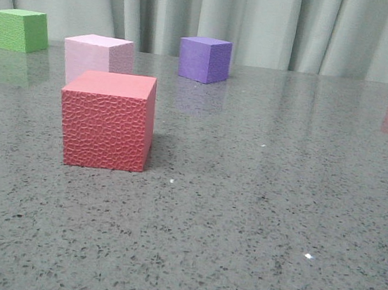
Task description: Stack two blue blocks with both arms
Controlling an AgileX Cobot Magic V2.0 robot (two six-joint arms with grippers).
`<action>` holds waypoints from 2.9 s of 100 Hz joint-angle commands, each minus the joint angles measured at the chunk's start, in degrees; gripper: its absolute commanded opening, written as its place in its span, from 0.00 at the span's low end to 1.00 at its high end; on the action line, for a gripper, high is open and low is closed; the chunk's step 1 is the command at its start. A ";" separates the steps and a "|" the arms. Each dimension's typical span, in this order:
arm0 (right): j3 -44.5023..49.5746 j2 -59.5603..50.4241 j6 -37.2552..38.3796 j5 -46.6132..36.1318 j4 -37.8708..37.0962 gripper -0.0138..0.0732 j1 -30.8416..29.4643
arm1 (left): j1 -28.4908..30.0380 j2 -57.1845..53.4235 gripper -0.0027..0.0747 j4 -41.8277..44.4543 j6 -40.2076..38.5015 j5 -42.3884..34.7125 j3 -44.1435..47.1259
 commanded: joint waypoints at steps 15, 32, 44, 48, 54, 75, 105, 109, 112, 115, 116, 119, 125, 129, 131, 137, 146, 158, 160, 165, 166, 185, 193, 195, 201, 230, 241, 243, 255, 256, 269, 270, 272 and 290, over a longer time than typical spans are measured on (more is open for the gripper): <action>-15.30 10.22 -0.39 11.09 1.02 0.02 -0.46 | -0.37 6.99 0.01 -3.57 -0.09 10.22 -14.59; -26.10 17.16 -0.39 23.43 1.23 0.02 -0.46 | -0.37 14.13 0.01 -3.44 -0.09 21.64 -26.61; -32.82 20.80 -0.39 29.89 1.23 0.02 -0.46 | -0.37 19.96 0.01 -3.11 0.01 28.79 -34.55; -34.22 21.74 -0.39 31.14 1.23 0.02 -0.46 | -0.37 21.46 0.01 -3.11 0.01 30.39 -36.31; -35.97 22.73 -0.39 32.17 1.23 0.02 -0.46 | -0.37 23.85 0.01 -3.11 0.01 32.63 -38.92; -36.52 22.87 -0.39 31.30 1.23 0.02 -0.46 | -0.37 28.98 0.01 -3.43 0.01 35.89 -41.63; -36.52 22.87 -0.39 32.46 1.28 0.02 -0.46 | -0.37 30.38 0.01 -3.39 0.01 37.31 -41.63; -36.52 22.87 -0.39 32.45 1.28 0.02 -0.46 | -0.37 30.38 0.01 -3.39 0.01 37.31 -41.63; -36.52 22.87 -0.39 32.45 1.28 0.02 -0.46 | -0.37 30.38 0.01 -3.39 0.01 37.31 -41.63; -36.52 22.87 -0.39 32.45 1.28 0.03 -0.46 | -0.37 30.38 0.01 -3.39 0.01 37.31 -41.63; -36.52 22.87 -0.39 32.45 1.28 0.03 -0.46 | -0.37 30.38 0.01 -3.39 0.01 37.31 -41.63; -36.52 22.87 -0.39 32.45 1.35 0.05 -0.46 | -0.37 30.38 0.01 -3.39 0.01 37.31 -41.63; -36.52 22.87 -0.39 32.45 1.39 0.14 -0.46 | -0.37 30.38 0.04 -3.39 0.01 37.31 -41.63; -36.52 22.87 -0.39 32.37 1.39 0.23 -0.46 | -0.37 30.38 0.09 -3.39 0.12 37.31 -41.63; -36.52 22.87 -0.39 32.32 1.39 0.26 -0.46 | -0.37 30.38 0.13 -3.39 0.12 37.31 -41.63; -36.52 22.87 -0.39 32.21 1.39 0.44 -0.46 | -0.37 30.38 0.27 -3.52 0.12 37.31 -41.63; -36.52 22.87 -0.39 32.32 1.46 0.70 -0.46 | -0.37 30.38 0.54 -3.52 0.35 37.31 -41.63; -36.52 22.87 -0.39 31.85 1.46 0.85 -0.46 | -0.37 30.38 0.91 -3.17 0.42 37.31 -41.63; -36.52 22.87 -0.39 31.85 1.46 0.84 -0.46 | -0.37 30.38 0.94 -3.07 0.42 37.31 -41.63; -36.52 22.87 -0.39 31.85 1.46 0.84 -0.46 | -0.37 30.38 0.96 -2.93 0.42 37.31 -41.63; -36.52 22.87 -0.39 31.85 1.46 0.84 -0.46 | -0.37 30.38 0.95 -2.81 0.42 37.31 -41.63; -36.52 22.87 0.03 31.55 2.17 0.84 -0.46 | -0.37 30.38 0.88 -2.43 0.42 37.31 -41.63; -36.53 22.87 2.71 30.17 2.24 0.84 -0.46 | -0.37 30.38 0.85 -2.43 0.42 37.20 -41.63; -36.58 22.87 3.24 29.62 2.23 0.84 -0.46 | -0.37 30.38 0.84 -2.43 0.42 37.20 -41.63; -36.77 23.48 4.59 27.74 1.39 0.84 -0.46 | -0.37 30.38 0.82 -2.43 0.42 37.20 -41.63; -44.82 35.22 13.76 28.92 -8.72 0.84 -0.46 | -0.37 30.38 0.73 -2.43 0.42 37.31 -41.63; -49.11 41.11 17.14 30.52 -13.42 0.84 -0.46 | -0.37 30.38 0.69 -2.43 0.42 37.31 -41.63; -49.90 41.86 17.69 30.80 -14.10 0.84 -0.46 | -0.37 30.38 0.69 -2.43 0.42 37.31 -41.63; -54.29 48.51 19.22 32.38 -16.79 0.84 -0.48 | -0.37 30.38 0.67 -2.43 0.42 37.31 -41.63; -54.55 48.84 19.22 32.38 -16.99 0.84 -0.48 | -0.37 30.38 0.67 -2.43 0.42 37.31 -41.63; -58.96 55.58 19.22 33.13 -17.86 0.84 -1.15 | -0.37 30.38 0.67 -2.43 0.42 37.31 -41.63; -59.46 56.27 19.22 33.13 -17.86 0.84 -1.37 | -0.37 30.38 0.67 -2.43 0.42 37.31 -41.63; -60.17 56.94 19.22 33.17 -17.86 0.84 -1.51 | -0.37 30.38 0.67 -2.43 0.42 37.31 -41.63; -64.56 65.02 19.22 32.90 -17.86 0.84 -3.76 | -0.37 30.38 0.67 -2.43 0.42 37.31 -41.63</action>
